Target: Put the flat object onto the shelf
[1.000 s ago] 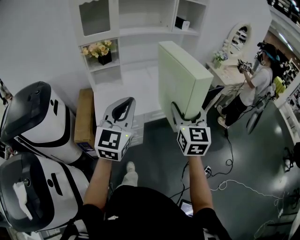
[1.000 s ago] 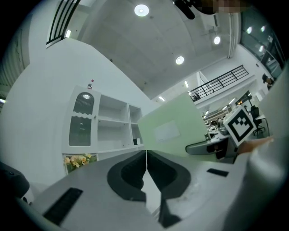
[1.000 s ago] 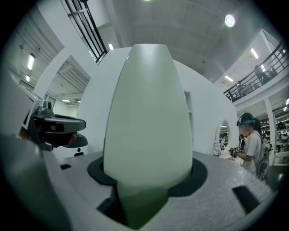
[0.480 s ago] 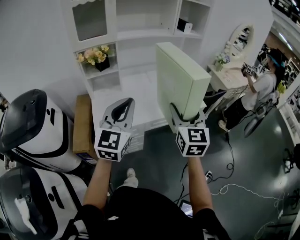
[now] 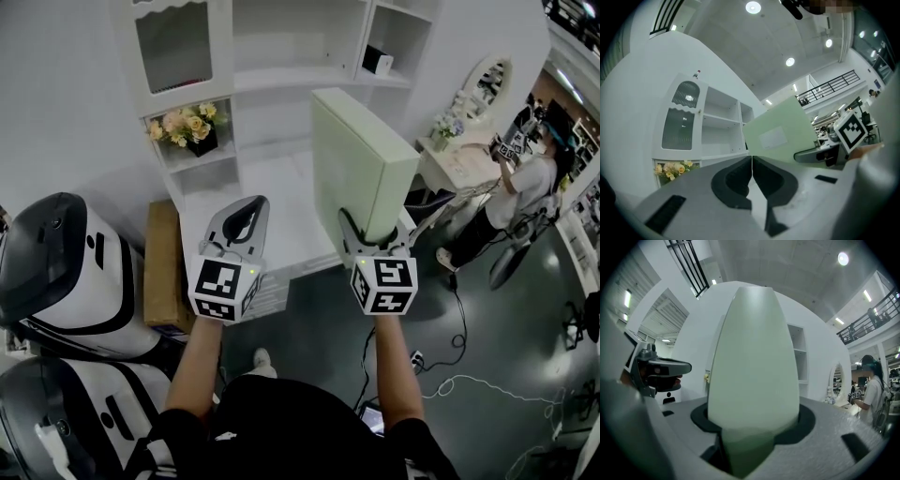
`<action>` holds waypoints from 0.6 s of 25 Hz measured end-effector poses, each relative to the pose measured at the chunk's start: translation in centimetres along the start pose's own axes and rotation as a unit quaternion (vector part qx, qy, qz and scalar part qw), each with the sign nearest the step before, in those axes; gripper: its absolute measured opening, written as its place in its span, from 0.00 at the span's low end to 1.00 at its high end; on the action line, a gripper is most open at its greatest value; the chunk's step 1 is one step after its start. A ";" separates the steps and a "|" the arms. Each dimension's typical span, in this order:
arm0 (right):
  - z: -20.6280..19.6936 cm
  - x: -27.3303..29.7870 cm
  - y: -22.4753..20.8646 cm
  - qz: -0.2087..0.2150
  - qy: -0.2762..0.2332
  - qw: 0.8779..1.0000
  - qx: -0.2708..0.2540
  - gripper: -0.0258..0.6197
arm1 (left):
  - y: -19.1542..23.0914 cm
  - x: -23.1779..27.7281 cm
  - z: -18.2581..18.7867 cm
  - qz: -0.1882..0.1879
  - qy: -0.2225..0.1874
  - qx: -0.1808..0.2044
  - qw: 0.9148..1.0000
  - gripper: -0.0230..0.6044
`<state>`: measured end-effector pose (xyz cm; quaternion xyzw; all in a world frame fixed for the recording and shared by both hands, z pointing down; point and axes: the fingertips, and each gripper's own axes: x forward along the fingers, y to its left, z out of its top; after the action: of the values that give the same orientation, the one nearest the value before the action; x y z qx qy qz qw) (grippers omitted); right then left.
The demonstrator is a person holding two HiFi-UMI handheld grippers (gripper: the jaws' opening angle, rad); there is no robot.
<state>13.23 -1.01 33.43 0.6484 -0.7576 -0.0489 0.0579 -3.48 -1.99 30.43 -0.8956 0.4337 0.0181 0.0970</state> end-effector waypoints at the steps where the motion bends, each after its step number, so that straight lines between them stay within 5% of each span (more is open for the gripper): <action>1: 0.1 0.6 0.0 -0.001 0.001 1.000 0.001 0.46 | 0.5 0.4 0.0 -0.001 0.000 -0.001 1.000 0.05; 15: 0.4 8.6 1.2 -0.013 0.011 1.000 0.009 0.46 | 7.1 4.9 -1.6 -0.019 0.007 -0.004 1.000 0.05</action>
<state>10.64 -9.36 33.40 0.6594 -0.7486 -0.0362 0.0596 -6.07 -10.34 30.27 -0.9041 0.4172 0.0115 0.0911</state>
